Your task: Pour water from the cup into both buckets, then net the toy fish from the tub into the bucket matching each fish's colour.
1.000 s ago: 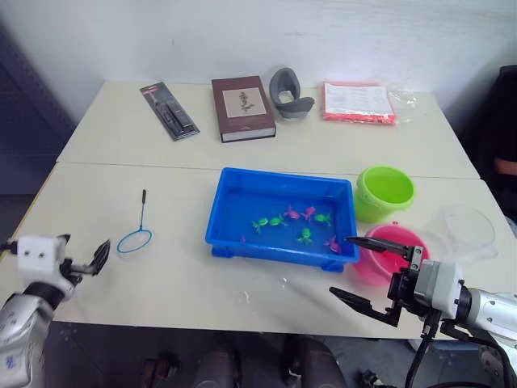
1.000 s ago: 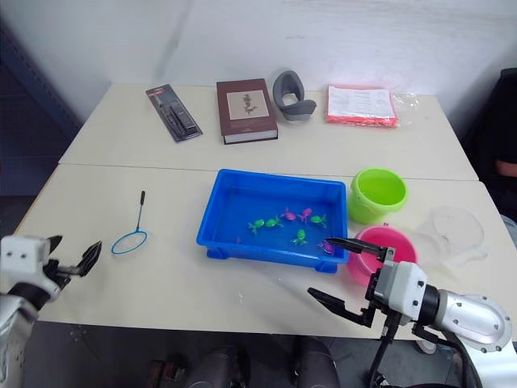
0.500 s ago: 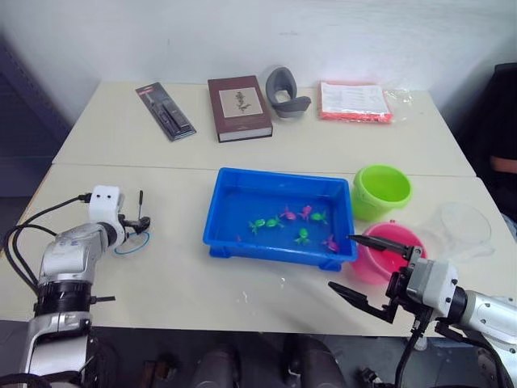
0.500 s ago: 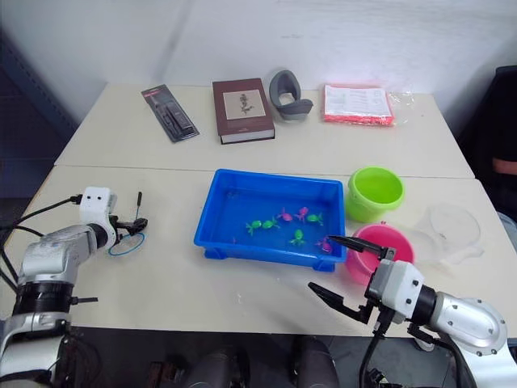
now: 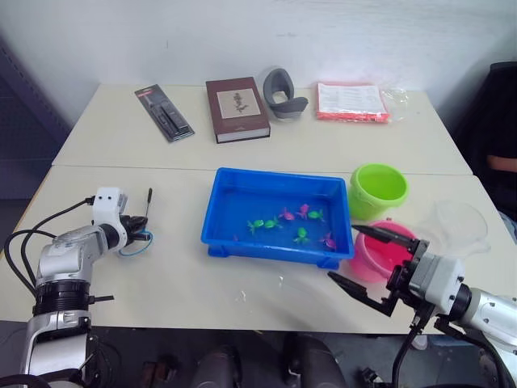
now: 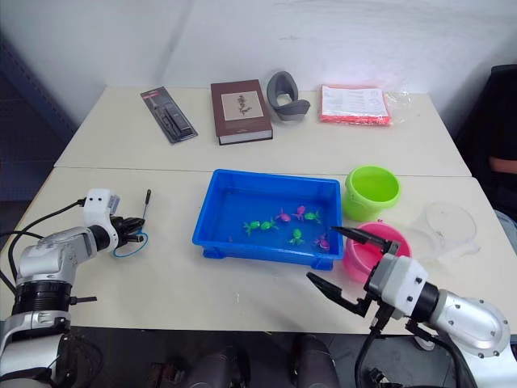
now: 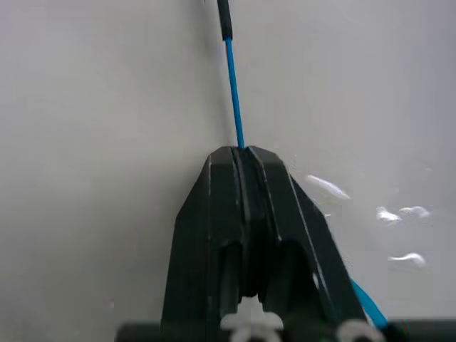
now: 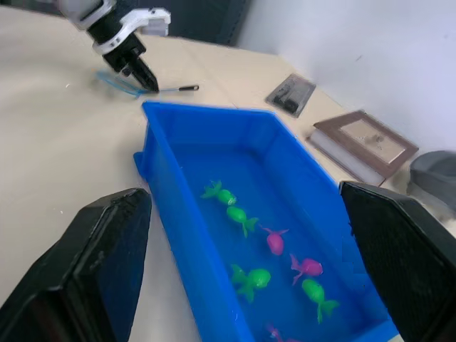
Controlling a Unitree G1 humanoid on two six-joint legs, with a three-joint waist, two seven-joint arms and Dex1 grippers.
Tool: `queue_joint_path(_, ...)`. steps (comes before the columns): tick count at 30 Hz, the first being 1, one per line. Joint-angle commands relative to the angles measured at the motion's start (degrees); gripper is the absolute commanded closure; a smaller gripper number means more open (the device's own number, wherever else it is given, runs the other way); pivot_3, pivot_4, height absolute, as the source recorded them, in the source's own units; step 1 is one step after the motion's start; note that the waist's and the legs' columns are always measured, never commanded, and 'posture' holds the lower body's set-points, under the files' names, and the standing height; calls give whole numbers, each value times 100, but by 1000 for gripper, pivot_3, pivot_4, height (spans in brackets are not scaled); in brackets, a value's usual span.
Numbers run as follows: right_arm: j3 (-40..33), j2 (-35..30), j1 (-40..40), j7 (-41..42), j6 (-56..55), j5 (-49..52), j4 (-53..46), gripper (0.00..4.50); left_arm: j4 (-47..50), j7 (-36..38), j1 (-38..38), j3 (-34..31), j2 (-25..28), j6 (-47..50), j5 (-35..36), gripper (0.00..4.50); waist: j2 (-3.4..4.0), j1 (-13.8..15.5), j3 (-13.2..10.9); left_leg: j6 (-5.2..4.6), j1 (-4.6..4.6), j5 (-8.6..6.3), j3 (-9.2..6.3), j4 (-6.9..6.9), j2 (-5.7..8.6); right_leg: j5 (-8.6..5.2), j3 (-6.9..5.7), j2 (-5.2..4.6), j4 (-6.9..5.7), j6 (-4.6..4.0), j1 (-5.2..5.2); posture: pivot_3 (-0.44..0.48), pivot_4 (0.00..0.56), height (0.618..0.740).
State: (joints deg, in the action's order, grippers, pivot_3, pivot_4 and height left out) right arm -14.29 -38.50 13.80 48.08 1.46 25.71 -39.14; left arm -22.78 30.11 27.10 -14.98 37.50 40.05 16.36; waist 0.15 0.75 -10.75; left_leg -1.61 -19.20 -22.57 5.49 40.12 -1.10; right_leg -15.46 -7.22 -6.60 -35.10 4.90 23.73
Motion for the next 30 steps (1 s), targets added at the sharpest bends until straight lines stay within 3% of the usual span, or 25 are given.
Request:
queue_joint_path(1, -164, -474, -414, -507, 1244, 1122, -726, 0, 1031, 2580, -93, -61, 801, -1320, 708, 4461, -14, -27, -7, 1, -8, 0, 3, 1, -2, 0, 0, -1, 1, -1, 7, 0, 150, 740)
queue_joint_path(5, 148, -1236, -1040, -992, 2988, 2100, -799, 0, 1099, 4929, 322, 717, 1329, -2678, 709, 4461, -8, -5, -13, 12, -13, -6, -18, 5, -10, -11, -8, -7, 12, -21, 2, 0, 150, 740)
queue_joint_path(10, 551, -1558, -2048, -1461, 4421, 3243, -513, 0, 1437, 6177, 1129, 1861, 1446, -2710, 658, 4461, 6, 57, -15, 4, -10, -2, -14, 7, -3, -12, -14, 0, 25, -22, -1, 0, 150, 740)
queue_joint_path(14, 1181, -1301, -2840, -1859, 5156, 3506, -270, 0, 1666, 6055, 1571, 2707, 1057, -2967, 212, 4461, 4, 56, -17, -2, -23, -1, -15, 3, 1, -10, -19, 20, 10, -19, 2, 0, 150, 740)
queue_joint_path(18, 1968, -508, -3500, -2300, 5517, 3262, 64, 0, 1741, 5852, 1761, 3116, 597, -2760, 149, 4461, -3, 34, -18, -19, -36, 4, -7, 6, 14, -1, -35, 23, 12, -4, 8, 0, 150, 740)
queue_joint_path(21, 2050, -97, -3753, -2468, 5728, 3394, 234, 0, 1710, 5897, 1789, 3288, 500, -2851, 25, 4461, -3, 32, -18, -21, -52, 5, -7, 7, 14, -1, -40, 24, 9, -2, 25, 0, 150, 740)
queue_joint_path(24, 2046, 54, -3911, -2491, 6042, 3620, 350, 0, 1735, 5818, 1831, 3339, 349, -2773, 69, 4461, -3, 44, -18, -30, -123, 10, -10, 43, 18, 3, -48, 19, -15, 3, 93, 0, 150, 740)
queue_joint_path(30, 1935, 277, -4020, -2630, 6403, 3930, 505, 0, 1751, 5786, 1808, 3345, 195, -2733, 81, 4461, -3, 60, -18, -39, -137, 8, -18, 78, 22, 8, -52, 17, -22, 12, 88, 0, 150, 740)
